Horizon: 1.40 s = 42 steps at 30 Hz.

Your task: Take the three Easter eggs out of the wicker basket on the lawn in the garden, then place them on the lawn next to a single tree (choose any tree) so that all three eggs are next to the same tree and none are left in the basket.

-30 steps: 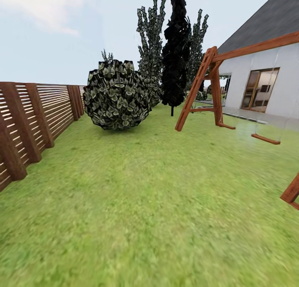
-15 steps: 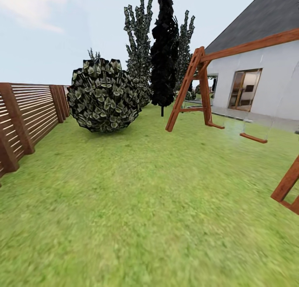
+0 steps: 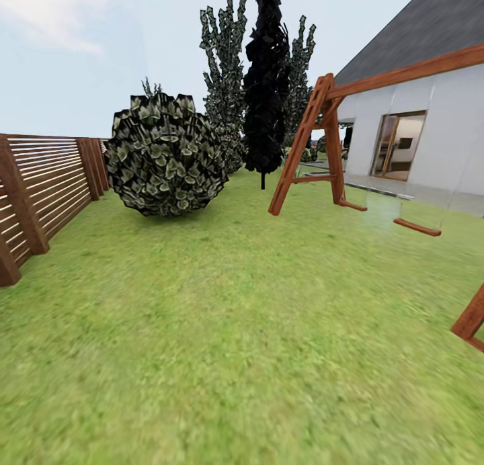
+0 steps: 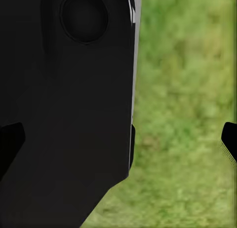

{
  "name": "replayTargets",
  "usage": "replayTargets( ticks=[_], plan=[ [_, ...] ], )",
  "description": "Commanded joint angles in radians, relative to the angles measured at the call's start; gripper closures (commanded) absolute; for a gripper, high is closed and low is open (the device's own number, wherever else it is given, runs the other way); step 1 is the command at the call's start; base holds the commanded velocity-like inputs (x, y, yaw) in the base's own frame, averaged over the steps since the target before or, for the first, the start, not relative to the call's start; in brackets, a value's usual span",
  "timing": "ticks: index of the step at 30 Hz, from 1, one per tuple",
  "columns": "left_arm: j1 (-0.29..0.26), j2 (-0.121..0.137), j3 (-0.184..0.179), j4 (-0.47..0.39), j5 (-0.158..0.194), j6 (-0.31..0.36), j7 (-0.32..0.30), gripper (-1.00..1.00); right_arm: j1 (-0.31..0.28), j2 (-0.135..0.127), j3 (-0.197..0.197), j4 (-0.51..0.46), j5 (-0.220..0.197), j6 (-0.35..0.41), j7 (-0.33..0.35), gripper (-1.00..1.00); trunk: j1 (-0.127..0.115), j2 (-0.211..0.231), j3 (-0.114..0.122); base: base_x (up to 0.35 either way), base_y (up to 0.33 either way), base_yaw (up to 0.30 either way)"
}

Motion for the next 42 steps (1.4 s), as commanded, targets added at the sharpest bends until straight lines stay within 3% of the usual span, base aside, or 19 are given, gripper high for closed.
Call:
replayTargets(
  ticks=[1,42],
  plan=[
    [0.001,0.000,0.000,-0.002,0.000,0.000,-0.001,-1.00,0.000,0.000,-0.001,0.000,0.003,-0.001,0.000,-1.00,0.001,0.000,-0.001,0.318,0.000,0.000],
    [0.001,0.000,0.000,-0.002,0.000,0.000,-0.001,-1.00,0.000,-0.001,-0.001,0.000,0.003,0.000,0.000,-1.00,0.001,0.000,-0.001,0.318,0.000,0.000]
  ],
)
